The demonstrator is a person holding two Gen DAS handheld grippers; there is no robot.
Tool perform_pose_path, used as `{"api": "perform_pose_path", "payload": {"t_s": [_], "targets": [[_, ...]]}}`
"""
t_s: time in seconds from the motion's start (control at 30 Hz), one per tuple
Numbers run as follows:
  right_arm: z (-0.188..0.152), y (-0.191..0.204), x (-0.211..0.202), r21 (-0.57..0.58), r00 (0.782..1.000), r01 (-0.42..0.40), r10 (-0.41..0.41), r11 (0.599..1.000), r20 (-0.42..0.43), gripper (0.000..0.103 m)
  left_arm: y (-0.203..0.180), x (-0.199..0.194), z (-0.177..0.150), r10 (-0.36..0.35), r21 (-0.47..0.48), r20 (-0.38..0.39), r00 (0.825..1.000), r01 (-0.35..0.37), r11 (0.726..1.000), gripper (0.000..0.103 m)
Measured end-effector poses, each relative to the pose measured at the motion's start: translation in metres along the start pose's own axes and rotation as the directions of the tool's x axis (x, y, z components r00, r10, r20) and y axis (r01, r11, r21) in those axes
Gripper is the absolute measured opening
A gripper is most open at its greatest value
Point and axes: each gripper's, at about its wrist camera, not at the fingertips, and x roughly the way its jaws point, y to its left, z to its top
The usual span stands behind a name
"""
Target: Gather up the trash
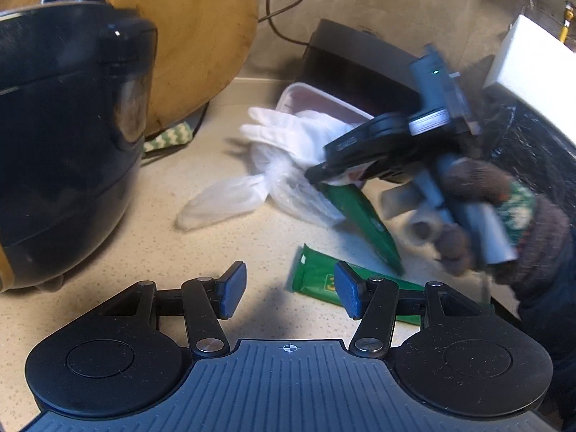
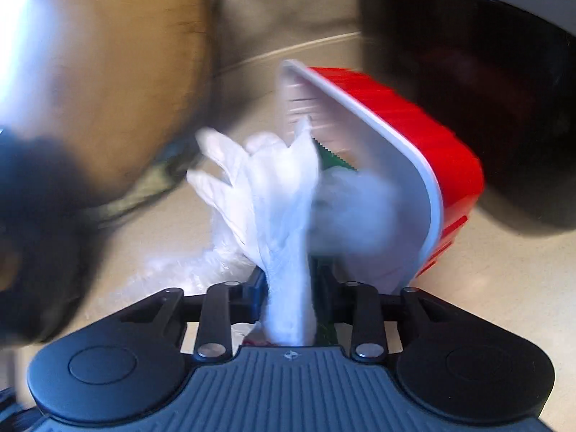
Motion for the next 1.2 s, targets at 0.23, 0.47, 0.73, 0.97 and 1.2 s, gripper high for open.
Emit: {"api": "perform_pose_path", "payload": {"t_s": [0.23, 0.47, 0.73, 0.97, 1.2], "targets": [[-0.061, 0.017, -0.049, -0.171, 0.980, -0.182, 0.164, 0.968, -0.114, 0.018, -0.004, 0.003, -0.002, -0.017, 0.002, 0.001, 1.000, 0.017, 1.000, 0.059], [-0.097, 0.000, -0.089, -0.226, 0.999, -0.036, 0.035, 0.973, -0.008, 0.066, -0.019, -0.005, 0.001, -0.030, 0.013, 0.059, 0.998, 0.030, 0.999, 0.059], [-0.118, -0.030, -0.147, -0.198, 0.955, 0.228, -0.179, 0.953, 0.238, 0.097, -0.025, 0.006, 0.012, 0.048, 0.008, 0.097, 0.994, -0.049, 0.999, 0.059], [-0.144, -0.056, -0.167, -0.181, 0.953, 0.199, -0.147, 0.963, 0.265, 0.098, -0.011, 0.075, 0.042, 0.207, -0.074, -0.042, 0.977, -0.210, 0.975, 0.059], [-0.159, -0.062, -0.179, -0.197, 0.944, 0.198, -0.133, 0.960, 0.301, 0.098, -0.017, 0.108, 0.039, 0.221, -0.010, -0.068, 0.973, -0.222, 0.975, 0.061]]}}
